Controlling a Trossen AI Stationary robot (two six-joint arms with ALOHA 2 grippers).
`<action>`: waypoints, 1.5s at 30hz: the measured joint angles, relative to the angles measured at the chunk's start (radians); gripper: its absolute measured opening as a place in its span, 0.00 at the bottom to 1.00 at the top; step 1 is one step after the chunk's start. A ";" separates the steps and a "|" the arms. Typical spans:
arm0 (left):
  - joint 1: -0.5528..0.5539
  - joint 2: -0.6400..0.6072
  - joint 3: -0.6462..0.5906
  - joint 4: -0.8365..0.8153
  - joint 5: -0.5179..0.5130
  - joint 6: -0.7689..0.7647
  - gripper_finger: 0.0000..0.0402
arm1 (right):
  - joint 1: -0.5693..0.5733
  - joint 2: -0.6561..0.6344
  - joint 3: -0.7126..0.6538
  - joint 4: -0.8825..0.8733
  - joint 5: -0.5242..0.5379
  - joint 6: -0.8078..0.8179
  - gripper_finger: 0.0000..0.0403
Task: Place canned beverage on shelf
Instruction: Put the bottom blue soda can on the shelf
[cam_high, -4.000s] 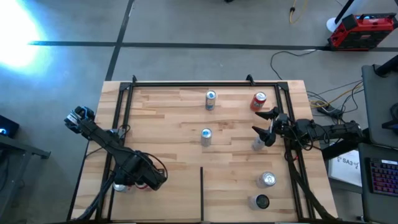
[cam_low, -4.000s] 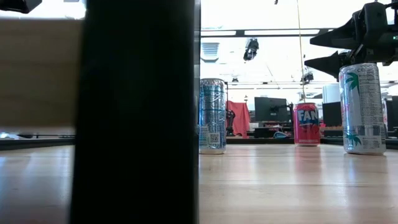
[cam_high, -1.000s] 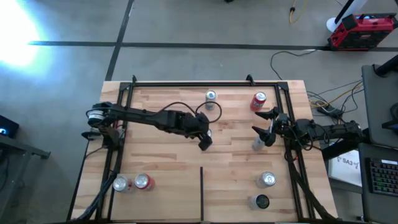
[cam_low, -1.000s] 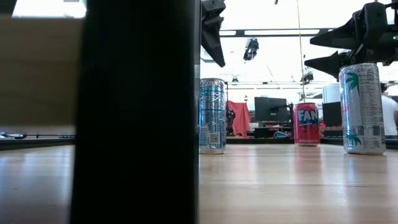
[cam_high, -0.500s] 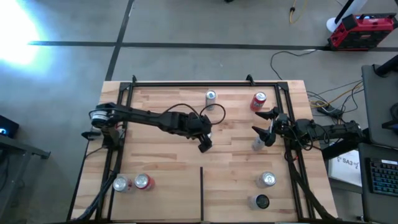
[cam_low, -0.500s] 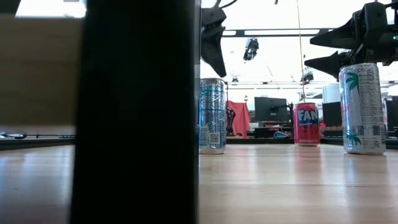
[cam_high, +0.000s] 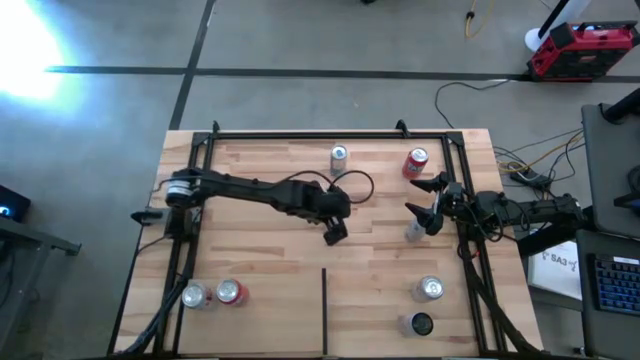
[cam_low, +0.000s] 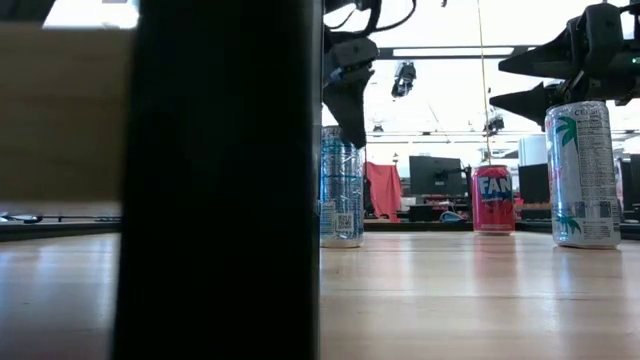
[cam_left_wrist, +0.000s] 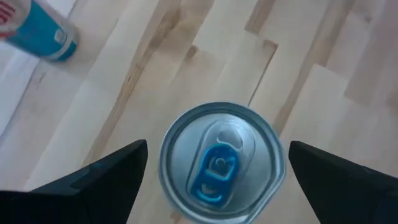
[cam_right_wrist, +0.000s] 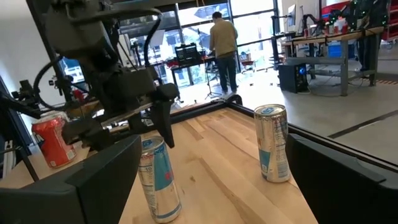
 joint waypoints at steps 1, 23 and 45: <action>0.001 0.017 0.024 -0.030 0.000 -0.008 0.91 | 0.000 0.000 0.000 0.000 0.000 -0.001 0.95; 0.070 0.357 0.636 -0.623 0.191 -0.225 0.55 | 0.000 0.001 0.000 -0.001 0.000 0.000 0.95; 0.092 0.141 0.459 -0.733 0.071 -1.031 0.58 | 0.000 0.001 0.000 -0.004 0.000 -0.001 0.95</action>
